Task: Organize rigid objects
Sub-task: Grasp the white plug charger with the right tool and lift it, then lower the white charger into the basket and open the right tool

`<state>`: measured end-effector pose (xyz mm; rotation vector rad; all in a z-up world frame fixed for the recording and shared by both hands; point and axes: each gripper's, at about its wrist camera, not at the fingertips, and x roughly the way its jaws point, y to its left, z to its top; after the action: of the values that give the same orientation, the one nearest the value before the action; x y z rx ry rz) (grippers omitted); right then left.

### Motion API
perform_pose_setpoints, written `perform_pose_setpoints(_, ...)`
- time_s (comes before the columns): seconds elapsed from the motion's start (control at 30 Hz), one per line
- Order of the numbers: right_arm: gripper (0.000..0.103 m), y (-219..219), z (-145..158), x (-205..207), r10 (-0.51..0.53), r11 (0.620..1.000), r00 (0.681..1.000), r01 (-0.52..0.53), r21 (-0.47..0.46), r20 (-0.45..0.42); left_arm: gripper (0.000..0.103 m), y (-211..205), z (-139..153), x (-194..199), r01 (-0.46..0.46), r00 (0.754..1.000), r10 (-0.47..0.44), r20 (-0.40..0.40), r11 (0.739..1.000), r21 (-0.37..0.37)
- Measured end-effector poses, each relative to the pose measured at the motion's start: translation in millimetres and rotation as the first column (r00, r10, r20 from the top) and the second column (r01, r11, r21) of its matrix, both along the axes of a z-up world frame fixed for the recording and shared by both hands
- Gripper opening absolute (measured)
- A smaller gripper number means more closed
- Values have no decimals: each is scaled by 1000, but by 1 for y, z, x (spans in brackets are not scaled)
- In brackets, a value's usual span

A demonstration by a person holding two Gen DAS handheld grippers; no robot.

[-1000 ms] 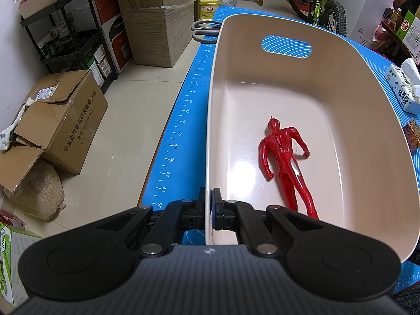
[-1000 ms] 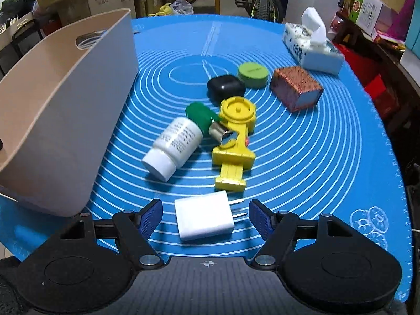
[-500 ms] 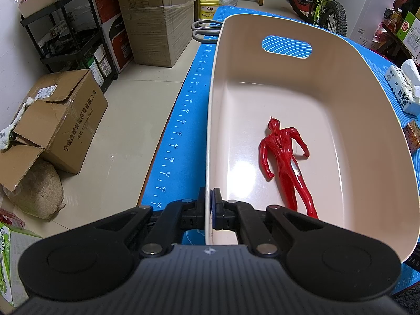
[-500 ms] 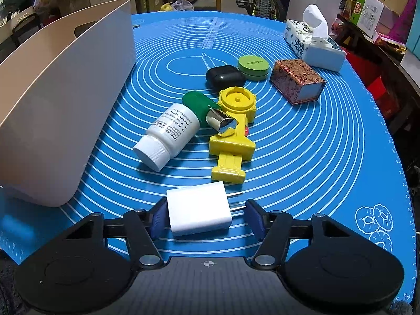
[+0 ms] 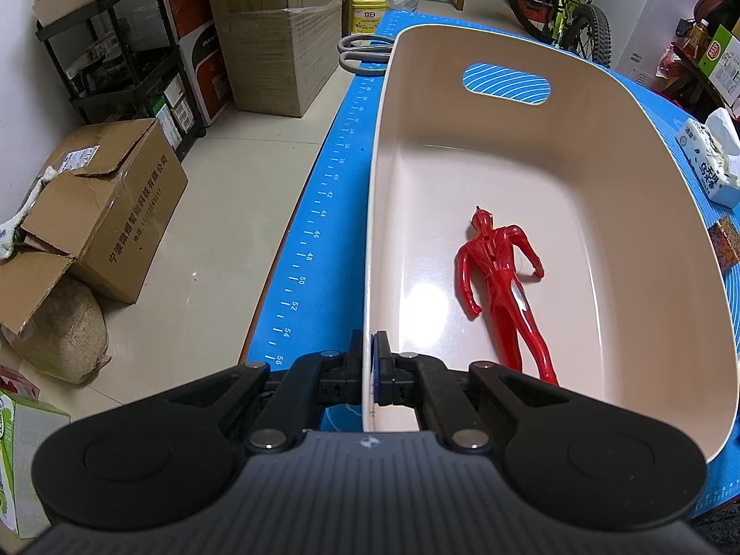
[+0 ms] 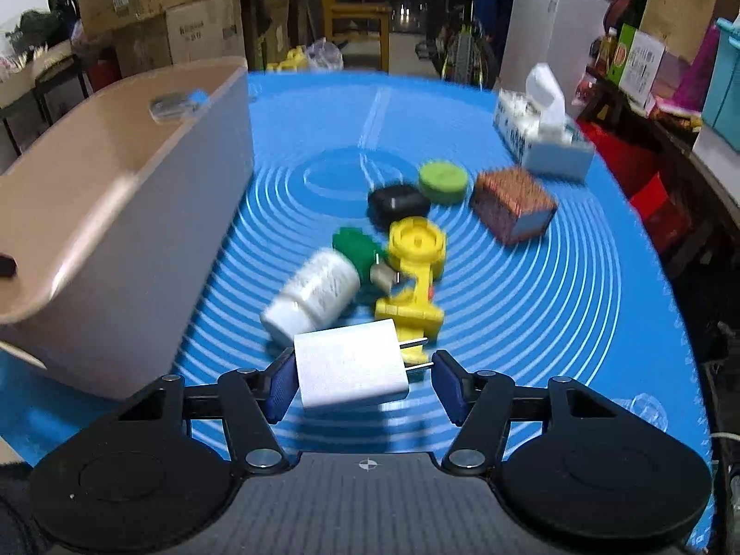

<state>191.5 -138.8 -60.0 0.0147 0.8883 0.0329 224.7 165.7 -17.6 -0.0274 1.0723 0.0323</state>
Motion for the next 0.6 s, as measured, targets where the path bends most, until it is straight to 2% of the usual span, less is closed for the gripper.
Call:
perform_pose_setpoints(0.3, 65, 6, 59, 10, 9, 999, 987, -15, 34, 159, 5, 0, 0, 0, 0, 1000, 0, 0, 1000, 0)
perform_pose_setpoints(0.6, 65, 36, 94, 34, 69, 996, 962, -82, 39, 264, 4, 0, 0, 0, 1, 1000, -1, 2, 1000, 2)
